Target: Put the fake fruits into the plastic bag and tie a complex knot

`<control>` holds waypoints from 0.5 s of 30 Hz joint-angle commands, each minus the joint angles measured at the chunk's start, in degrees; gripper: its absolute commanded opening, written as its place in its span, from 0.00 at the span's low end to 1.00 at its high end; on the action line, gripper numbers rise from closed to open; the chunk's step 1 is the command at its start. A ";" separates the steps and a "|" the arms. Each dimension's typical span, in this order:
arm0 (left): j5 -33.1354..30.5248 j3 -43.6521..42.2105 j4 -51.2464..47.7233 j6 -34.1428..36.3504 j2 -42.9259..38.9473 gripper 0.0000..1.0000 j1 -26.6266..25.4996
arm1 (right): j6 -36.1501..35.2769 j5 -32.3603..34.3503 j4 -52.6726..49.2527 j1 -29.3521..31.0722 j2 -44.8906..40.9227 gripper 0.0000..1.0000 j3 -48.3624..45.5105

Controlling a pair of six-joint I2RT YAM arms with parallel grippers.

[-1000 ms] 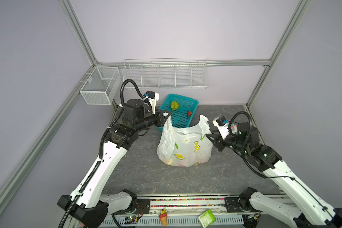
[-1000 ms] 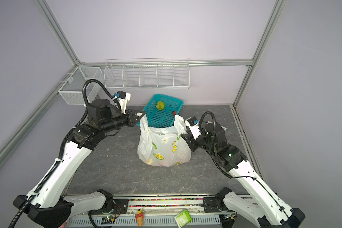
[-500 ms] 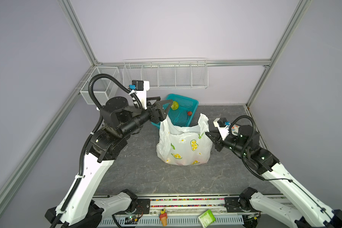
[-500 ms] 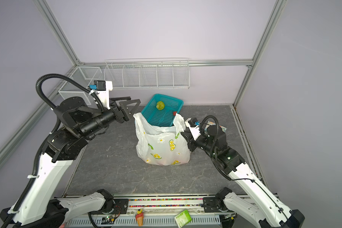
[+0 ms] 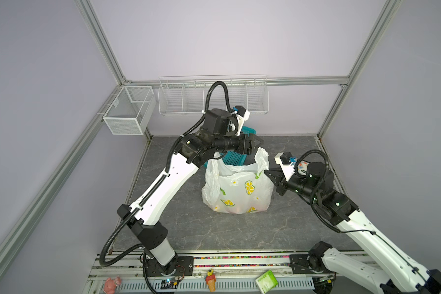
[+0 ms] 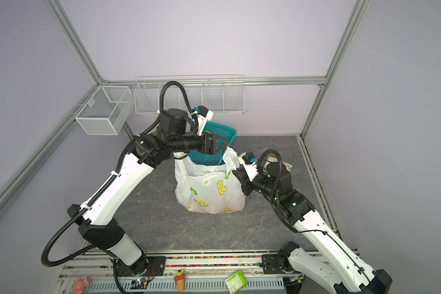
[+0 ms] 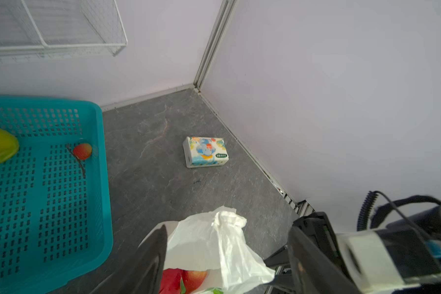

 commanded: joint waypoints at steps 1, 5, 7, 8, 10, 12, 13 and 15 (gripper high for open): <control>5.36 3.33 -3.97 -0.42 1.42 0.77 -0.53 | -0.64 -0.57 2.06 -0.30 -0.92 0.12 -1.09; 8.01 3.44 -2.78 -1.18 3.85 0.75 -0.62 | -0.70 -0.29 1.95 -0.26 -0.97 0.12 -1.18; 8.00 3.94 -2.69 -1.37 4.90 0.72 -0.62 | -0.70 -0.35 1.95 -0.24 -1.11 0.12 -1.18; 8.13 4.37 -2.78 -1.47 5.51 0.70 -0.60 | -0.70 -0.37 1.91 -0.26 -1.13 0.12 -1.20; 8.61 5.14 -3.00 -1.52 6.57 0.65 -0.62 | -0.70 -0.32 1.85 -0.23 -1.23 0.12 -1.18; 9.14 5.38 -3.00 -1.52 7.27 0.58 -0.59 | -0.74 -0.37 1.71 -0.24 -1.27 0.12 -1.18; 9.16 5.38 -2.96 -1.52 7.39 0.55 -0.62 | -0.70 -0.36 1.69 -0.30 -1.29 0.12 -1.18; 9.60 5.38 -2.99 -1.30 7.60 0.49 -0.62 | -0.79 -0.22 1.60 -0.28 -1.26 0.12 -1.19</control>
